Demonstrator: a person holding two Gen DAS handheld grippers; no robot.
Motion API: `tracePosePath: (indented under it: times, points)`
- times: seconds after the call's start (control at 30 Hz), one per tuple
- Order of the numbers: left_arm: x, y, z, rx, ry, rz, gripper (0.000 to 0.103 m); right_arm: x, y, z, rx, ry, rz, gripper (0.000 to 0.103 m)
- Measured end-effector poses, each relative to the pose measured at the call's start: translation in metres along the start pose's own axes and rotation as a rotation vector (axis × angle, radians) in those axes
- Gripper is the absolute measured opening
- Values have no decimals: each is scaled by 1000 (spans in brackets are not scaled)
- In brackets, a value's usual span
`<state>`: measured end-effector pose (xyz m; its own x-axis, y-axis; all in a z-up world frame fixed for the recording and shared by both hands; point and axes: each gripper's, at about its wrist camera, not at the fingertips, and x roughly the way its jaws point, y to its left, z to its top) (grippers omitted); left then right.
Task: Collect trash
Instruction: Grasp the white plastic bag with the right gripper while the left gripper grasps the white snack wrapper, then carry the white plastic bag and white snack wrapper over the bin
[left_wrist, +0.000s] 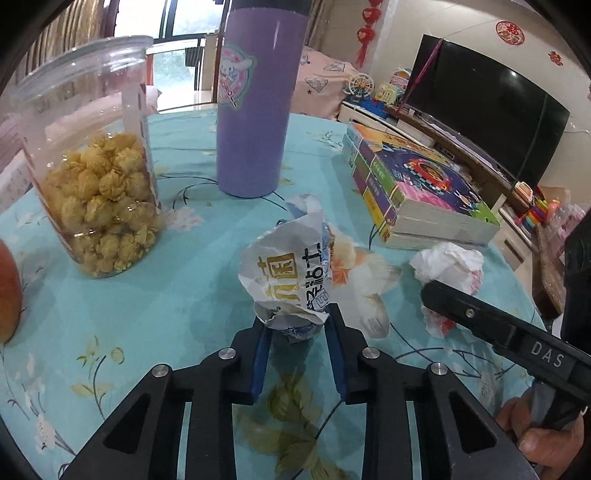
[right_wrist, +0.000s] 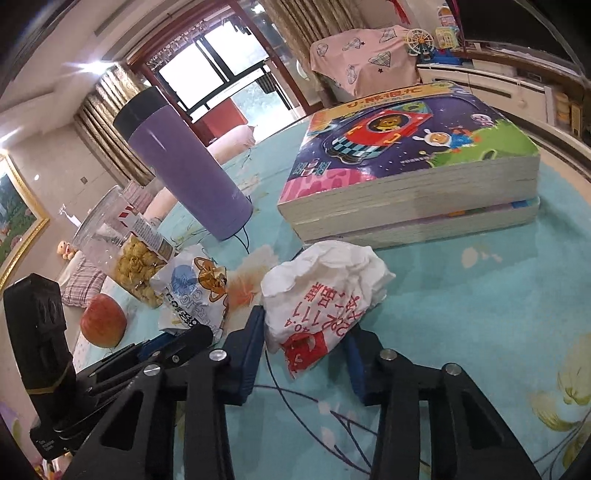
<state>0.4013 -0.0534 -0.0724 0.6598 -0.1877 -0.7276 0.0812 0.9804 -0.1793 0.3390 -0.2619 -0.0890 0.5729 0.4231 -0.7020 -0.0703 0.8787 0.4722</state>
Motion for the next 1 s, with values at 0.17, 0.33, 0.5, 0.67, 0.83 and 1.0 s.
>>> tracePosePath:
  times: [0.17, 0.33, 0.5, 0.67, 0.83, 1.0]
  points:
    - [-14, -6, -16, -10, -5, 4, 26, -20, -8, -11, 22, -19, 6, 38]
    - [-38, -18, -37, -10, -15, -11, 26, -44, -15, -27, 37, -43, 6, 38]
    - [-57, -36, -60, -6, -1, -50, 26, -68, -18, -43, 31, -67, -10, 38]
    - [-76, -57, -85, 11, 18, -103, 26, -94, -27, -62, 42, -101, -39, 38]
    - [-96, -77, -105, 47, 30, -132, 26, -123, -36, -82, 57, -141, -66, 38]
    - [-106, -94, -117, 71, 40, -164, 26, -150, -43, -101, 56, -174, -88, 38]
